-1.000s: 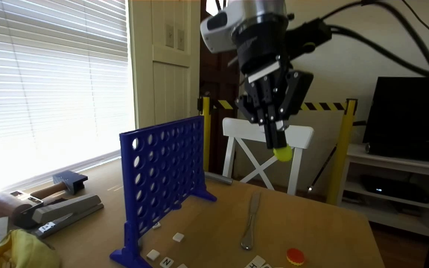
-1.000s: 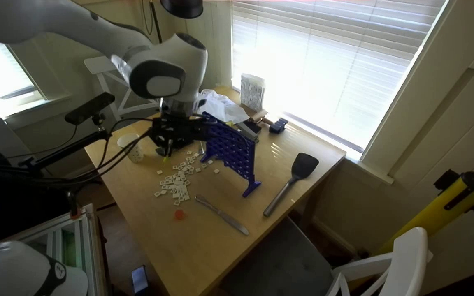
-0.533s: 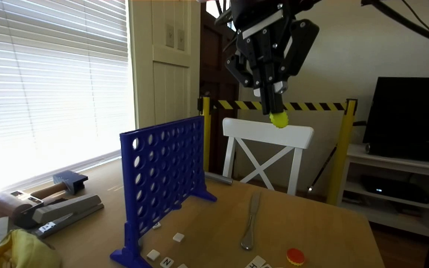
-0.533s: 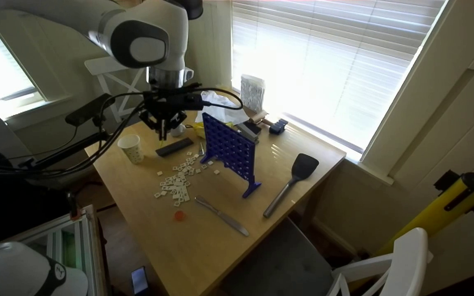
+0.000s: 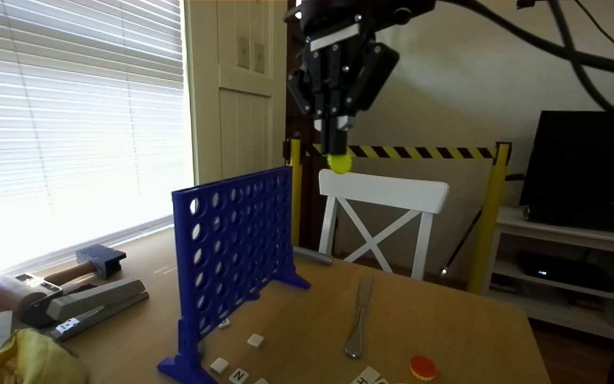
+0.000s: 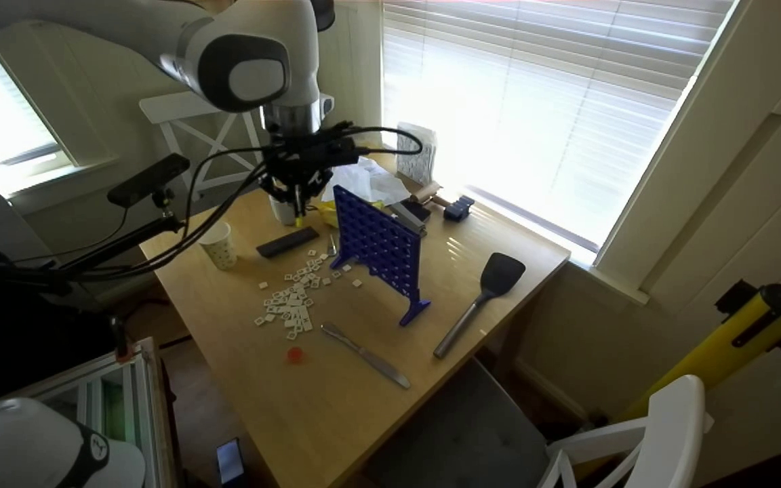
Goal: Turn the knife to the right, then put one yellow disc in the blue board
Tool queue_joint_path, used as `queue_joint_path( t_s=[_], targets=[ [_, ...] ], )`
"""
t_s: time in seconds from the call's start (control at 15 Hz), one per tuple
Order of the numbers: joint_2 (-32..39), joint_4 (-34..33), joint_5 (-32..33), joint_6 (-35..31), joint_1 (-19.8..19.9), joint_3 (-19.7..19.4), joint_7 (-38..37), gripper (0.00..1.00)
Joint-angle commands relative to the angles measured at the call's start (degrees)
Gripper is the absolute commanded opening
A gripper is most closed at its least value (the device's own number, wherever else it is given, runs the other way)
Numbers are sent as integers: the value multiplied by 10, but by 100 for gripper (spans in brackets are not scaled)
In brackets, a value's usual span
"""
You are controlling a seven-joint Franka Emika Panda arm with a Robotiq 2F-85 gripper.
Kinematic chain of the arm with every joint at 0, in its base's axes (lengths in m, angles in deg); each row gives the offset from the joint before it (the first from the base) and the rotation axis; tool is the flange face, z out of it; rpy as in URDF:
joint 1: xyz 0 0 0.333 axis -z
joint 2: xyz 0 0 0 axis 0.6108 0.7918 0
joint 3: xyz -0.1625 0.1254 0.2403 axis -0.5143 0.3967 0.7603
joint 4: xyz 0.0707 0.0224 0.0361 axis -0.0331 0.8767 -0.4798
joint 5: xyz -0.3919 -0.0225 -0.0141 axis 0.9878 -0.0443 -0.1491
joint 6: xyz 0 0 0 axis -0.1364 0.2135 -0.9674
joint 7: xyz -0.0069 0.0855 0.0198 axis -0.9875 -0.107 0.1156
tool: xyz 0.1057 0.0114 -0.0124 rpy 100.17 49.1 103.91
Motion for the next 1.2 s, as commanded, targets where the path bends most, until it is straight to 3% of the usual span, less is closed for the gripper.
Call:
queue_joint_path(
  t_s=[0.0,0.33,0.4,0.47,1.13],
  targets=[
    [72,-82,39,-73,-10,-14,58,2],
    [156,-169,23,-115,-10,2,189,2],
    [172,-183,33,-119,-10,5,187,2],
    [130,-140,21,-111,-6,2,163,8],
    [171,-173,46,-129,0,-8,162,2]
  ],
)
